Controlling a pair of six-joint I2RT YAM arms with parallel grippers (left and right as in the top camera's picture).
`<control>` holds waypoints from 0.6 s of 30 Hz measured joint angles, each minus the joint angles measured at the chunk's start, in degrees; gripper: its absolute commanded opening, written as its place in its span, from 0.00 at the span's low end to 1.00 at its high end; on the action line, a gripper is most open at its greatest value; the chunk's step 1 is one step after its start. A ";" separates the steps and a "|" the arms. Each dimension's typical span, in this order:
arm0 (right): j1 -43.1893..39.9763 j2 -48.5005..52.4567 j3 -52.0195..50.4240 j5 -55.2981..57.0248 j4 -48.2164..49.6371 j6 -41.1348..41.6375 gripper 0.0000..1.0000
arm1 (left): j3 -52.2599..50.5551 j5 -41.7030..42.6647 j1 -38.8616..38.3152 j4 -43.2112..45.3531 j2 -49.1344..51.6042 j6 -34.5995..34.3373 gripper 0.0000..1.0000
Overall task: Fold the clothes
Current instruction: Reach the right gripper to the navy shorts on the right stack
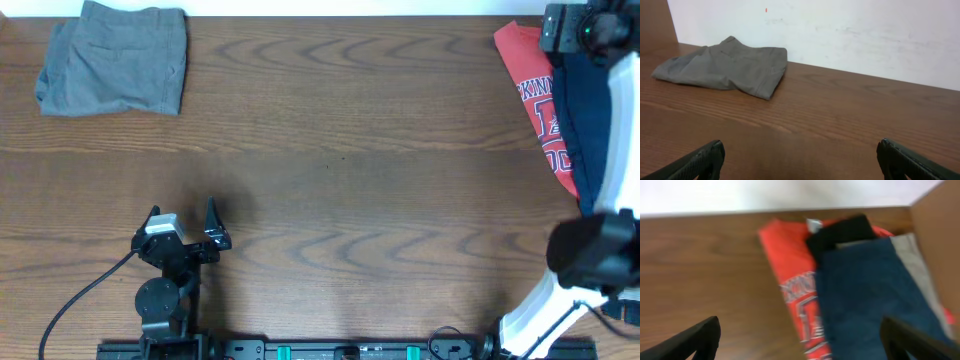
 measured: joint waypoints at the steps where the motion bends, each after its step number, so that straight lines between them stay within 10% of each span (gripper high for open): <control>1: 0.00 1.55 0.02 1.84 0.50 -0.83 0.99 | 0.02 0.00 0.00 0.00 0.00 0.00 0.98; 18: -1.44 27.63 0.02 20.33 9.22 -8.90 0.98 | 0.02 0.00 0.00 0.02 0.00 0.00 0.98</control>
